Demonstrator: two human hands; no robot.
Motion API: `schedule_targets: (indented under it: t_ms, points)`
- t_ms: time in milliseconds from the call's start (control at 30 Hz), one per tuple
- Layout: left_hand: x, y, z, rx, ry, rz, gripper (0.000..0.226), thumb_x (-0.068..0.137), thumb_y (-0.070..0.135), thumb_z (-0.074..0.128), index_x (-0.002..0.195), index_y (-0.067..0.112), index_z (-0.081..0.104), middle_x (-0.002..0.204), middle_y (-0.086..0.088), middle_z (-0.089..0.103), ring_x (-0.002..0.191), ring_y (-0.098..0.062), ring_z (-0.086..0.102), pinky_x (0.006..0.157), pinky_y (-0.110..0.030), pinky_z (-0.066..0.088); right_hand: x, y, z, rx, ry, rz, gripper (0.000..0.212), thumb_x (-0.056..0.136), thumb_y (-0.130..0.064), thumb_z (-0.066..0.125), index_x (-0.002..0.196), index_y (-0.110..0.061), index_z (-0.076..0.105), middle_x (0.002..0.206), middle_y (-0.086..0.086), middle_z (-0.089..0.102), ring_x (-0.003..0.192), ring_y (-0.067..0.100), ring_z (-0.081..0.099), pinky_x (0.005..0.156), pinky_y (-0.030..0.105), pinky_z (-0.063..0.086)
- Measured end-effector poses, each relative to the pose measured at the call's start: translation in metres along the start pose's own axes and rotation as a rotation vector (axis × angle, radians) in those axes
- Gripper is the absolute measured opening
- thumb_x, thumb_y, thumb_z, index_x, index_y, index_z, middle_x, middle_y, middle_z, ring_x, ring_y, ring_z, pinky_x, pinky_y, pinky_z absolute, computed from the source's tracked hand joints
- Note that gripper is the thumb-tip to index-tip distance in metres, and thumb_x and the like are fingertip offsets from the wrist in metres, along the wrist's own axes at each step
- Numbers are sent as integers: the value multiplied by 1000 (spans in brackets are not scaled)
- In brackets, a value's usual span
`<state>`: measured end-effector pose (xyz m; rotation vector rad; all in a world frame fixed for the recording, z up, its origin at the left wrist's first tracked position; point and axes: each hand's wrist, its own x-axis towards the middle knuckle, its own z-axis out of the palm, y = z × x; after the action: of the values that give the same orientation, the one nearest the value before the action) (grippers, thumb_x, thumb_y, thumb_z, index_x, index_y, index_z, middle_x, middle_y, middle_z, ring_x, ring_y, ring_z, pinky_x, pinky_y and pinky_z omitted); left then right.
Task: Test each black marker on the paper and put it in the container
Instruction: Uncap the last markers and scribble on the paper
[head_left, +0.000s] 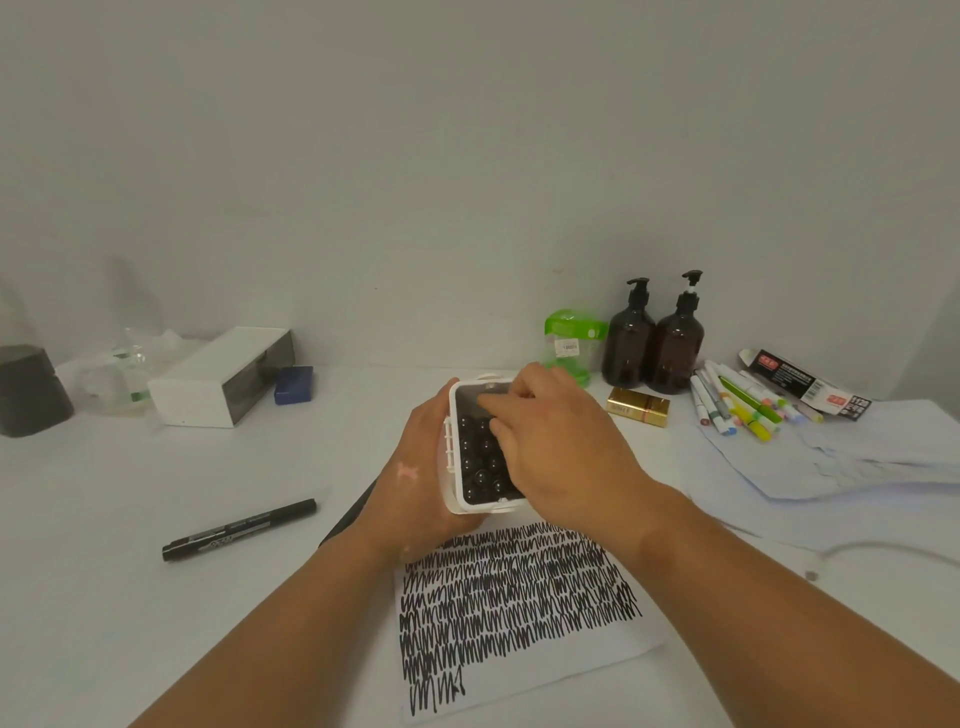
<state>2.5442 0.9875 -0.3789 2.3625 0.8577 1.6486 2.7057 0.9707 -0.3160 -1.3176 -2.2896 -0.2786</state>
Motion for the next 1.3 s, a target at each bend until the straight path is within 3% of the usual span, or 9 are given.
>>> schedule_targets:
  t_ms: [200,400,567,700,833,933,1067,1200,1300]
  points:
    - [-10,-21,-3,11,-84,-246,110,58,29,92,142,56,27,135,38,42,127,11,44,97,-2,38,-54,32,-2,318,242,289,14,94,-23,68,100,-35,72,89,-20,60,79,-5,55,67,6,41]
    - [10,-42,-4,-15,-215,-537,112,51,39,94,134,67,24,123,35,55,112,13,55,92,-17,48,-107,53,29,447,79,507,18,88,-23,77,81,-38,71,74,-15,67,77,2,60,61,12,42]
    - [28,-56,0,-137,-297,-715,108,51,32,95,138,53,34,110,35,62,97,12,62,79,-21,53,-113,53,34,510,78,500,20,85,-21,78,75,-38,72,84,-29,65,74,5,59,65,12,44]
    - [32,-60,7,-266,-299,-817,96,53,24,95,128,55,43,111,21,67,104,-11,67,75,-35,63,-117,52,38,558,89,489,20,84,-20,78,73,-36,72,78,-25,66,68,6,58,64,13,44]
    - [30,-56,1,-262,-334,-816,114,54,25,98,142,55,31,124,15,61,112,-14,64,83,-36,61,-121,51,41,584,84,465,18,84,-21,79,76,-35,73,71,-17,66,66,5,57,63,13,43]
    - [27,-49,-19,-59,-372,-902,122,62,33,95,152,47,13,121,16,55,104,-8,65,78,-24,54,-125,51,40,577,63,436,19,84,-22,80,75,-37,72,78,-23,66,69,4,58,64,11,43]
    - [15,-39,-54,642,-461,-803,45,86,35,73,127,24,57,108,6,65,100,-16,64,84,-24,49,-122,49,42,552,54,426,20,84,-23,80,71,-36,71,76,-26,66,68,6,59,65,12,43]
    - [-13,-30,-62,965,-694,-792,30,90,34,59,114,17,62,111,-5,65,98,-23,61,82,-32,52,-121,40,44,555,24,395,19,83,-23,78,71,-36,71,75,-24,67,69,7,60,65,13,43]
    - [-28,-27,-55,1002,-664,-828,20,89,20,53,106,15,62,108,-10,63,92,-26,62,75,-32,52,-124,35,43,533,-4,366,20,82,-24,79,71,-38,70,76,-23,67,70,8,61,68,14,45]
